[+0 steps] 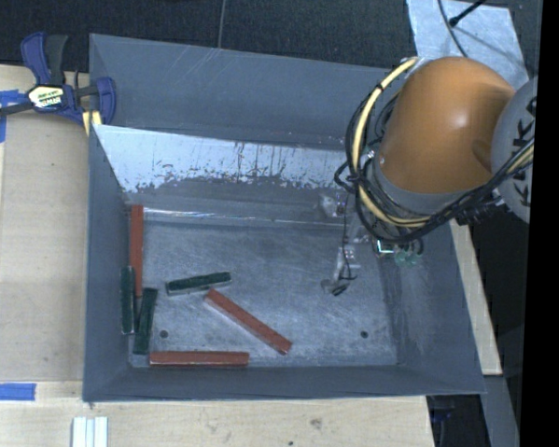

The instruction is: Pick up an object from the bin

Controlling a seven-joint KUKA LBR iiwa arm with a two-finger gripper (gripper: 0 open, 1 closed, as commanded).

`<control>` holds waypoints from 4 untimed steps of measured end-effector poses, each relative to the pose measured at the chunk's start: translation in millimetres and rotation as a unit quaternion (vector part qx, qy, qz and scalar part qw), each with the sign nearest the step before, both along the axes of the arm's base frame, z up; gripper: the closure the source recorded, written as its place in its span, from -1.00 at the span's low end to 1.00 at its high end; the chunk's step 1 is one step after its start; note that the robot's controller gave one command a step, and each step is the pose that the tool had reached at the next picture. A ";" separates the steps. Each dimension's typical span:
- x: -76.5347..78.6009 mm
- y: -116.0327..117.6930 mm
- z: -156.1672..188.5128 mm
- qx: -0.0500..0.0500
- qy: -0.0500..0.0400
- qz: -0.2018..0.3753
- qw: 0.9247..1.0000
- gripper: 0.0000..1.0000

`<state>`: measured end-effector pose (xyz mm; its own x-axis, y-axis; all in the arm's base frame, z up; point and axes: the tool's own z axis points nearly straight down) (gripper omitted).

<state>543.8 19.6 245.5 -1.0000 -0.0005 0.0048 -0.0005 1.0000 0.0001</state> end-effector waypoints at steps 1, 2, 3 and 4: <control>75.2 123.5 -72.7 0.002 -0.004 0.043 0.999 -1.00; 40.5 169.2 -176.0 0.000 0.000 0.218 0.976 -1.00; 43.1 169.6 -173.1 0.001 -0.005 0.216 0.976 1.00; 19.9 184.2 -44.7 0.001 -0.008 0.224 0.974 1.00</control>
Offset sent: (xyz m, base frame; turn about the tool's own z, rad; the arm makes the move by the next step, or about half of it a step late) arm 0.0743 0.1186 -0.0701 -0.0789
